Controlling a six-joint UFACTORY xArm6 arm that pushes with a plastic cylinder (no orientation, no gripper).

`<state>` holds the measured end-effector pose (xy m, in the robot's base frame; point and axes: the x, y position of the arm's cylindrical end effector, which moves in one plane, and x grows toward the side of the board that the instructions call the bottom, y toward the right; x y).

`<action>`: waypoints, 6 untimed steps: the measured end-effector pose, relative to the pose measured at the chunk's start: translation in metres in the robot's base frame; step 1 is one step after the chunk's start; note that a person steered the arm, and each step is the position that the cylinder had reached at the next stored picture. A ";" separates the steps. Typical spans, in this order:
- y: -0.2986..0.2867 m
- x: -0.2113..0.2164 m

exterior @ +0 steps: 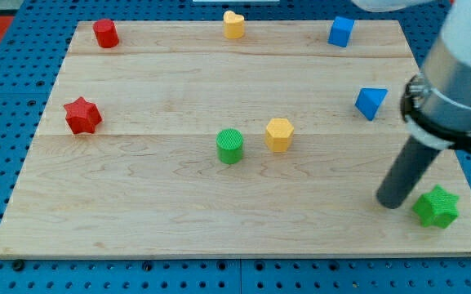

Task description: Move the green star vertically below the triangle

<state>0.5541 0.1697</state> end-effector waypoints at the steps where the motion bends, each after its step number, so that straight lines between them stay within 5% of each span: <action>1: 0.031 -0.060; 2: 0.161 -0.046; 3: 0.142 0.011; 4: 0.094 0.024; 5: 0.042 -0.015; 6: 0.060 -0.057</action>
<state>0.4971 0.2300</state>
